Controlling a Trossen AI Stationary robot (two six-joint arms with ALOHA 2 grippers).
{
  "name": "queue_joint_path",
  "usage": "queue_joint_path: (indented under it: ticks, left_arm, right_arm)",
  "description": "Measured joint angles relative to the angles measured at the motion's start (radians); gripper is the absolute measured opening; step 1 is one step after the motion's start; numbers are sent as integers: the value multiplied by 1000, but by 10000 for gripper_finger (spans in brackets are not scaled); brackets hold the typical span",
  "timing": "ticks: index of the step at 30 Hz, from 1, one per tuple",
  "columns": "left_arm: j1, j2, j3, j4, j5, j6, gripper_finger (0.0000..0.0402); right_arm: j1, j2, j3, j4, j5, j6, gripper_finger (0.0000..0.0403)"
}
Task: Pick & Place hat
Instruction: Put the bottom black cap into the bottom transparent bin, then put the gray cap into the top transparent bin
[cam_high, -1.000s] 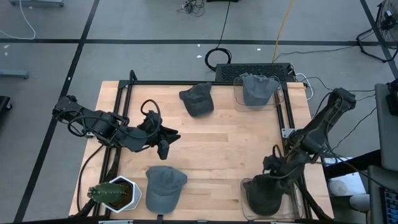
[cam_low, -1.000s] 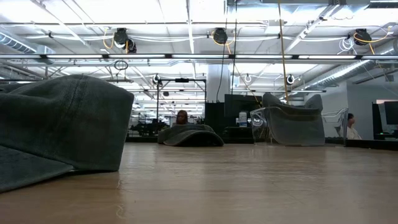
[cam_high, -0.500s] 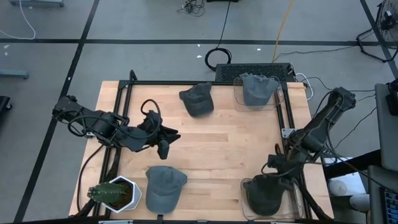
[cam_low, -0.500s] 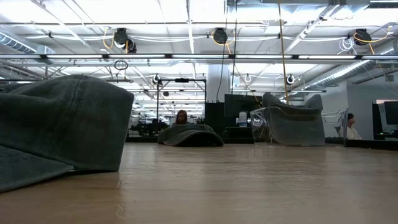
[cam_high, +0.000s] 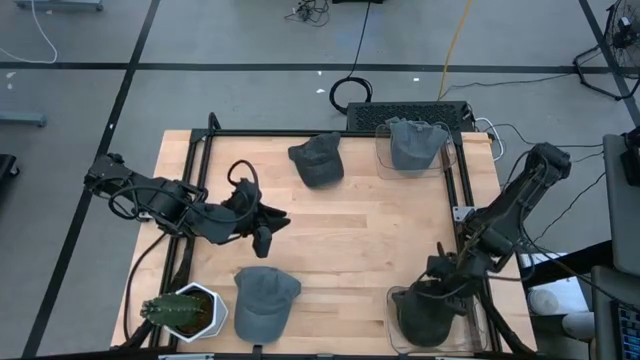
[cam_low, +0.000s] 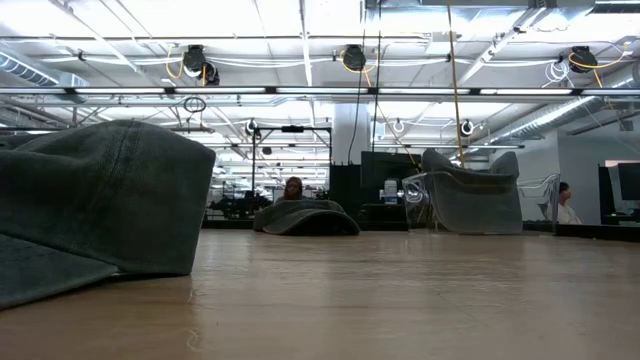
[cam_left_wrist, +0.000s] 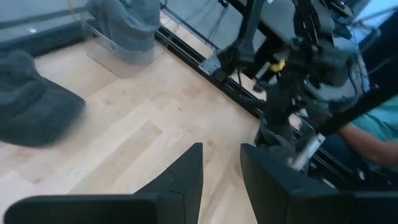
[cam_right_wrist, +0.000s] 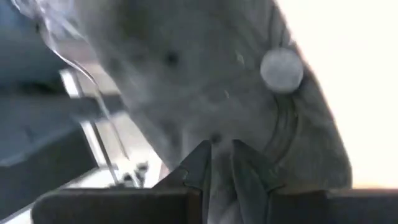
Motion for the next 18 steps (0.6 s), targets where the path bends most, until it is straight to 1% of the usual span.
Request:
queue_joint_path:
  ticks: [2, 5, 9, 12, 15, 18]
  left_arm:
    - [0, 0, 0, 3, 57, 4, 115]
    - [-6, 0, 0, 19, 188, 78, 115]
    - [-38, 1, 0, -9, 259, 156, 115]
    - [-42, 31, 2, -100, 338, 177, 115]
    - [-50, 89, 0, -190, 452, 237, 115]
    - [-66, 160, 0, -197, 555, 317, 115]
  right_arm:
    - [0, -31, 17, -2, 76, 10, 49]
    - [0, -80, 56, -4, 208, -14, 49]
    - [-8, -128, 116, -1, 434, -90, 49]
    - [-51, -137, 145, 31, 602, -167, 49]
    - [-128, -127, 146, 114, 696, -254, 49]
    - [-209, -101, 146, 214, 719, -355, 49]
